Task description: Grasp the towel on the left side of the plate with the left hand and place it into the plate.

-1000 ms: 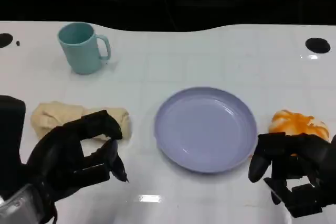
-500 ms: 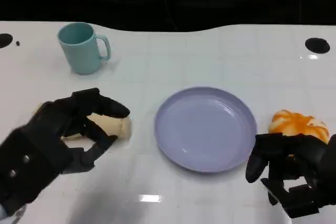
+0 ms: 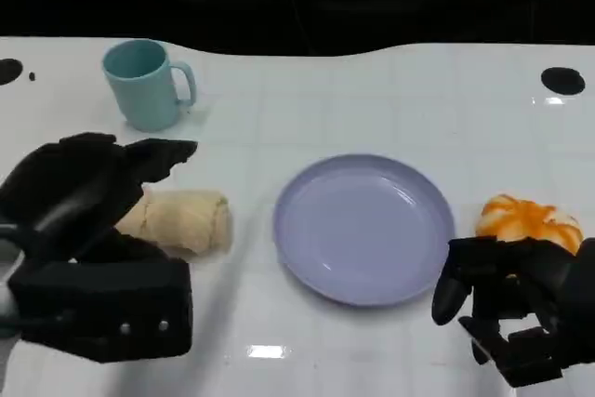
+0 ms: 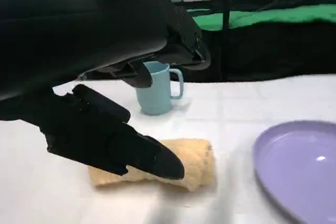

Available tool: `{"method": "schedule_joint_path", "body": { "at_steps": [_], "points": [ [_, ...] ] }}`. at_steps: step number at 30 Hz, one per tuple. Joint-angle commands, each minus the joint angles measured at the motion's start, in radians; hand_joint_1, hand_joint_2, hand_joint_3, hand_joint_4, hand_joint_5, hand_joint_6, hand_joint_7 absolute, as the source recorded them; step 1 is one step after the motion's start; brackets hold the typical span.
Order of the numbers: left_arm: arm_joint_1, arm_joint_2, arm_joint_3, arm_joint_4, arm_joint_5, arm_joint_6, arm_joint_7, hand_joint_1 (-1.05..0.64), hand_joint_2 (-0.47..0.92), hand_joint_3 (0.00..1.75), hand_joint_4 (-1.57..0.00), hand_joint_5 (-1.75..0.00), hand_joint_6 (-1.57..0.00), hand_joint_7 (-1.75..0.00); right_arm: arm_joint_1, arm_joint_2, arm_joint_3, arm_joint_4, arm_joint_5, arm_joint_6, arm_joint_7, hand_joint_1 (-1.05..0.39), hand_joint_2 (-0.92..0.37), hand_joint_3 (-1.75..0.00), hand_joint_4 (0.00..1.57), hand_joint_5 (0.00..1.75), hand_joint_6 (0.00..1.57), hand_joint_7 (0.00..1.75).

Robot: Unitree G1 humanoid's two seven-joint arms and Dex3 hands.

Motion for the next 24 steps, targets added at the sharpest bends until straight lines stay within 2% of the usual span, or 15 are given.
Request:
{"method": "schedule_joint_path", "body": {
  "at_steps": [1, 6, 14, 20, 24],
  "points": [
    [-0.079, -0.001, -0.062, 0.102, 0.11, 0.013, -0.05, -0.66, 0.88, 0.0, -0.29, -0.24, -0.31, -0.01, 0.002, -0.008, -0.008, -0.007, 0.0, -0.002, -0.006, 0.04, -0.59, -1.06, 0.68, 1.7, 0.69, 1.46],
    [-0.164, -0.047, -0.122, 0.275, 0.162, -0.004, -0.049, -0.65, 0.86, 0.0, -0.35, -0.14, -0.35, -0.01, 0.007, -0.008, -0.006, -0.011, -0.001, -0.005, -0.008, 0.04, -0.59, -1.06, 0.68, 1.7, 0.68, 1.46],
    [-0.271, -0.115, -0.179, 0.561, 0.181, -0.065, 0.042, -0.62, 0.84, 0.0, -0.49, -0.11, -0.43, -0.02, 0.013, -0.008, -0.006, -0.014, 0.001, -0.012, -0.011, 0.04, -0.58, -1.08, 0.68, 1.69, 0.69, 1.45],
    [-0.386, -0.186, -0.241, 0.841, 0.182, -0.086, 0.073, -0.57, 0.87, 0.01, -0.53, -0.08, -0.43, 0.0, 0.019, -0.011, -0.009, -0.017, 0.005, -0.02, -0.009, 0.05, -0.57, -1.1, 0.69, 1.68, 0.7, 1.45],
    [-0.45, -0.233, -0.26, 1.05, 0.154, -0.149, 0.137, -0.53, 0.89, 0.01, -0.57, -0.06, -0.44, -0.01, 0.022, -0.013, -0.008, -0.023, 0.002, -0.018, -0.009, 0.04, -0.57, -1.1, 0.68, 1.67, 0.69, 1.43]
  ]
}}
